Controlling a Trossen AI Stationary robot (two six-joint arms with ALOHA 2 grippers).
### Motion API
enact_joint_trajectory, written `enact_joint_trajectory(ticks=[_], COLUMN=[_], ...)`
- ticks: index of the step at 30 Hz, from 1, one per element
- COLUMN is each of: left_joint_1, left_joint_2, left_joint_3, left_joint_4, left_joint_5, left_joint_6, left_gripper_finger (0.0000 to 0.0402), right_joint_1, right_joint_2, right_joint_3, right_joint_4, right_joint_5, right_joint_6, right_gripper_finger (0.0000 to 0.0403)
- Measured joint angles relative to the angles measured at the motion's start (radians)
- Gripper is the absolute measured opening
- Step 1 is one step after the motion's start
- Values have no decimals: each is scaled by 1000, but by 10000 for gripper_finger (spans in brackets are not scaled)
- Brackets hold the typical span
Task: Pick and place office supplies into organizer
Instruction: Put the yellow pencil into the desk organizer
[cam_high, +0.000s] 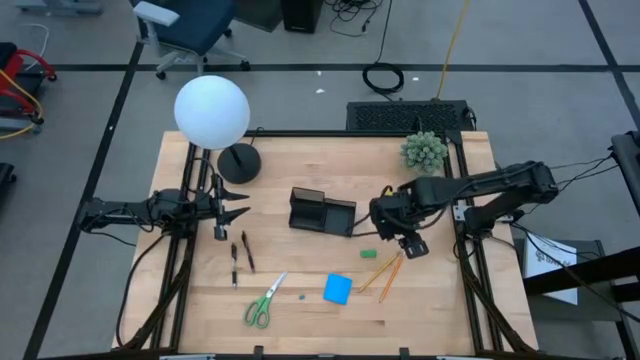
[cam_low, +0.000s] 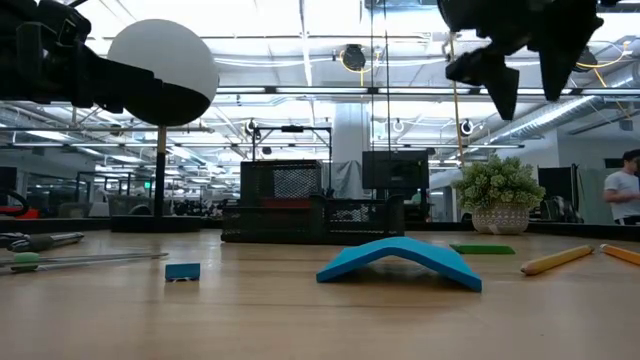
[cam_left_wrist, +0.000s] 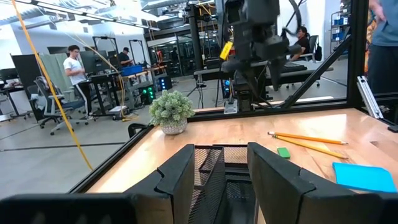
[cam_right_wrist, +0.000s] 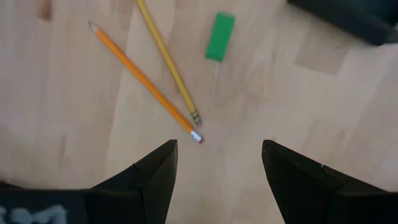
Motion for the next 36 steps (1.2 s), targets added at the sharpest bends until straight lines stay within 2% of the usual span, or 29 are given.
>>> enact_joint_trajectory(ticks=[11, 19, 36], left_joint_1=[0, 0, 0], left_joint_2=[0, 0, 0], left_joint_3=[0, 0, 0], left_joint_4=[0, 0, 0], left_joint_5=[0, 0, 0], left_joint_6=[0, 0, 0], left_gripper_finger=[154, 154, 154], right_joint_1=[49, 95, 215], right_joint_2=[132, 213, 222], right_joint_3=[0, 0, -163], right_joint_4=[145, 182, 399], right_joint_5=[1, -1, 1], right_joint_6=[72, 92, 186], right_gripper_finger=[224, 224, 224])
